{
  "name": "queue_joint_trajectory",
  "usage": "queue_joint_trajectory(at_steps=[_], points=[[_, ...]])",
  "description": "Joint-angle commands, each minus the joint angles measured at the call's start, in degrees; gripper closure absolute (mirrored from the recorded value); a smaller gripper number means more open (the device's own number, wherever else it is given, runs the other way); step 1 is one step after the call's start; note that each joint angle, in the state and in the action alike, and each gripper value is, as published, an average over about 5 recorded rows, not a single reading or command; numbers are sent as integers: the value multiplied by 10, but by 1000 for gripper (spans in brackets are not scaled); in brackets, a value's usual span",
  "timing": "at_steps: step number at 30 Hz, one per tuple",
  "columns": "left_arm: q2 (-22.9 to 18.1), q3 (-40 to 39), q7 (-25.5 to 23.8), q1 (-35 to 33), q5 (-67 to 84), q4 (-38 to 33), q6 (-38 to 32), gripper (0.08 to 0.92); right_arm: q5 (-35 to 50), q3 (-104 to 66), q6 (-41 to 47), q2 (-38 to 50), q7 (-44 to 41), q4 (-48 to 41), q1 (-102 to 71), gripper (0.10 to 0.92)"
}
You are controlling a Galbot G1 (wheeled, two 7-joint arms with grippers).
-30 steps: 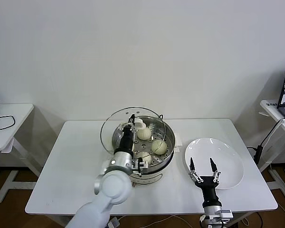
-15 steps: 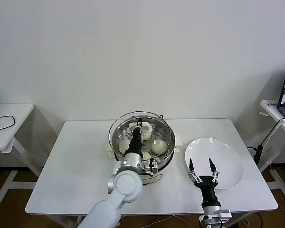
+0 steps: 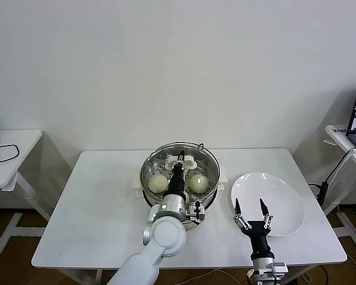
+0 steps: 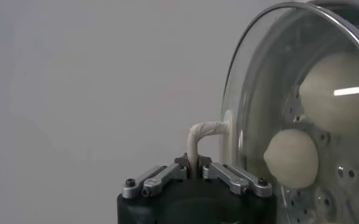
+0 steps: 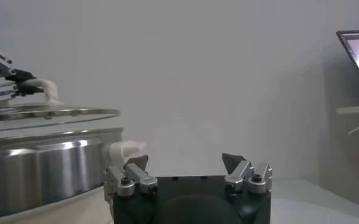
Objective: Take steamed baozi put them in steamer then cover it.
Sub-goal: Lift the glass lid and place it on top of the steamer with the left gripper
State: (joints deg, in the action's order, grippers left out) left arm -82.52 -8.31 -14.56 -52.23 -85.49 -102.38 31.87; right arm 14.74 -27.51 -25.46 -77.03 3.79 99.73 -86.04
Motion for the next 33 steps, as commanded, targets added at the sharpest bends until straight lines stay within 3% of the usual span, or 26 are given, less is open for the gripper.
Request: queue_joint_trajectory(at_steps=[1,33], points=[[-7,-2,4,0,-5,14,-1,810,-1,-1,-1,0,0,-1,-1,203],[-6,11,11,-4,-7,16,-12,810,-10,9,0,-1,-2,-1,0,203]])
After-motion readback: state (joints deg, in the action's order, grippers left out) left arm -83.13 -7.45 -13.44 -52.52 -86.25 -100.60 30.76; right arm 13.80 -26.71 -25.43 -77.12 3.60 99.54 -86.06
